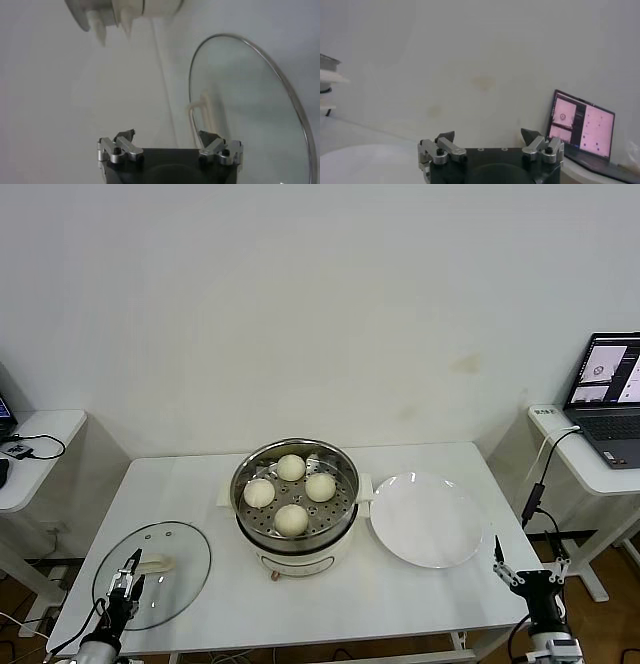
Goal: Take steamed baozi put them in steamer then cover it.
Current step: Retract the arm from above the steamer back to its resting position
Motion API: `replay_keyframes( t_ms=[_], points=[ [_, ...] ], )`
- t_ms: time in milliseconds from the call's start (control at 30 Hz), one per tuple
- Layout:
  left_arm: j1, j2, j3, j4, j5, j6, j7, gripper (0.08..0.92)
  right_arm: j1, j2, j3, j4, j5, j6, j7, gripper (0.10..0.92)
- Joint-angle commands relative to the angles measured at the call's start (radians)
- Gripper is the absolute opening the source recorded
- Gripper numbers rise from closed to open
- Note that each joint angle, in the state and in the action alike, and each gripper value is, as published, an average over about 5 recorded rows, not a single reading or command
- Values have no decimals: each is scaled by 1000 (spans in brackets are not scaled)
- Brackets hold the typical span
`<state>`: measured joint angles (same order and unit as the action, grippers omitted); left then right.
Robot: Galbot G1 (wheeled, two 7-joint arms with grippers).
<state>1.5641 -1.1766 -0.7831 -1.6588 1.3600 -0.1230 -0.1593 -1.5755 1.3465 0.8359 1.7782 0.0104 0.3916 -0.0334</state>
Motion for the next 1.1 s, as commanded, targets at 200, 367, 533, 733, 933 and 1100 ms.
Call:
replay_keyframes(
  t_ms=[200, 367, 533, 733, 933, 1100],
  points=[
    [-151, 24, 35, 130, 27, -5, 11, 823, -37, 21, 5, 14, -8, 7, 0, 823],
    [-177, 34, 40, 153, 33, -4, 13, 823, -39, 23, 4, 11, -9, 6, 0, 823],
    [-193, 41, 43, 166, 24, -4, 20, 823, -42, 27, -1, 13, -10, 4, -1, 823],
    [-202, 37, 48, 182, 6, -7, 22, 823, -47, 34, -13, 14, -22, 5, -1, 823],
    [-211, 32, 45, 177, -12, -7, 22, 823, -57, 37, -18, 18, -29, 11, -1, 823],
    [-218, 27, 53, 177, -30, -6, 29, 823, -62, 39, -25, 15, -33, 16, -1, 823]
  ],
)
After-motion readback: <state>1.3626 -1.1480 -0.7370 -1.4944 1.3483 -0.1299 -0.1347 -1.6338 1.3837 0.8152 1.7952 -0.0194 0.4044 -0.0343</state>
